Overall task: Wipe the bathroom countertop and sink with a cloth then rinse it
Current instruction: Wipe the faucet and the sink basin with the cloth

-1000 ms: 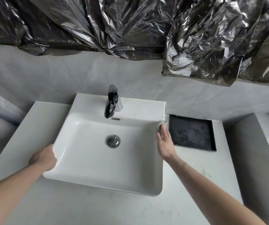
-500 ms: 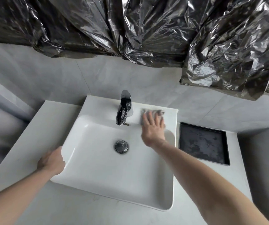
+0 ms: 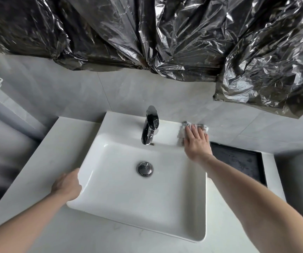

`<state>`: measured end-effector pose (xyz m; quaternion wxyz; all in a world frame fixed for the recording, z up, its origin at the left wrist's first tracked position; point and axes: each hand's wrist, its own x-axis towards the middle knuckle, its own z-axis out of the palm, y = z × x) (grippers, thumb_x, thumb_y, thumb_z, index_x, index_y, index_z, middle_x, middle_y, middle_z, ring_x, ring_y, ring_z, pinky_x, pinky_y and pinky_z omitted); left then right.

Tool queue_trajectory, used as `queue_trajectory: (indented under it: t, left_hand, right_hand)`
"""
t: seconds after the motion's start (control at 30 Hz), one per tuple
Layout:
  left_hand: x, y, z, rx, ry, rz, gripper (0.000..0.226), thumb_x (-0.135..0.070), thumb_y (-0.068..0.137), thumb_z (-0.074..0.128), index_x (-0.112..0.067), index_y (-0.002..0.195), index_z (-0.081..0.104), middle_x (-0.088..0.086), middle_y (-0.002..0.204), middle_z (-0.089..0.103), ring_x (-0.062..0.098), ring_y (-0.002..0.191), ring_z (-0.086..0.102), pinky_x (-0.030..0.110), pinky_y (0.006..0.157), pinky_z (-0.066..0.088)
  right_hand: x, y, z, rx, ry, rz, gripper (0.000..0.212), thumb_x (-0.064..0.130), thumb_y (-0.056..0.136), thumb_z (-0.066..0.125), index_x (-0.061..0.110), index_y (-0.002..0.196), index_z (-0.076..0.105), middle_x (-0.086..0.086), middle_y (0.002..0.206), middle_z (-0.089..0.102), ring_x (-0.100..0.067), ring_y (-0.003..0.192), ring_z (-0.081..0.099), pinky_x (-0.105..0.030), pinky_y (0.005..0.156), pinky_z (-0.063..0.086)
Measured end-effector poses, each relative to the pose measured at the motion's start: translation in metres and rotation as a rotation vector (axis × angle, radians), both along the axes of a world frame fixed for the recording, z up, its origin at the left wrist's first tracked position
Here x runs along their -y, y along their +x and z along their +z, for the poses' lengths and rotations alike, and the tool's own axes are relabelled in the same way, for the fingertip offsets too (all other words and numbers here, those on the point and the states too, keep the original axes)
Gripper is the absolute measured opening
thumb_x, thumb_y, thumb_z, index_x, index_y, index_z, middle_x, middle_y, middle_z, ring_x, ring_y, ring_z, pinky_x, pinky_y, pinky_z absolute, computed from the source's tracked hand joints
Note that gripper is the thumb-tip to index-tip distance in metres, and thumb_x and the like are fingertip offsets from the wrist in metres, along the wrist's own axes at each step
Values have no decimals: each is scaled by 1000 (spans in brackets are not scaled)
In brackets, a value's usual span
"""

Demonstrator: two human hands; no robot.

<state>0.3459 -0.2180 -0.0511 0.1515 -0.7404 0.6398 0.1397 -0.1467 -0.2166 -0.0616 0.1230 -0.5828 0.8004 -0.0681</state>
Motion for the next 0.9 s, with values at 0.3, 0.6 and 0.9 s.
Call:
queue_trajectory:
  t: [0.3,0.6,0.9]
  left_hand:
    - [1,6,3,-77,11,-29,44,-16,80,45,-27,122,51,1,118,66,31,108,61,31,77,49]
    - [5,16,5,-200,61,-63,31,-18,81,47,-28,109,54,-3,109,68,29,110,61,31,82,51]
    - [9,24,9,-312,92,-91,33,-21,83,52,-31,113,56,-8,109,71,24,103,66,30,82,53]
  right_hand:
    - [11,92,-16,-2,-64,-65,70,51,100,36,21,162,22,-9,172,12,-35,158,3,-52,127,-3]
    - [1,129,-28,90,-269,-58,69,-6,83,49,12,150,49,-10,160,43,-32,152,31,-48,127,19]
    - [20,223,-25,317,-355,-267,84,-15,72,46,29,143,51,-7,160,39,-32,147,36,-41,106,50]
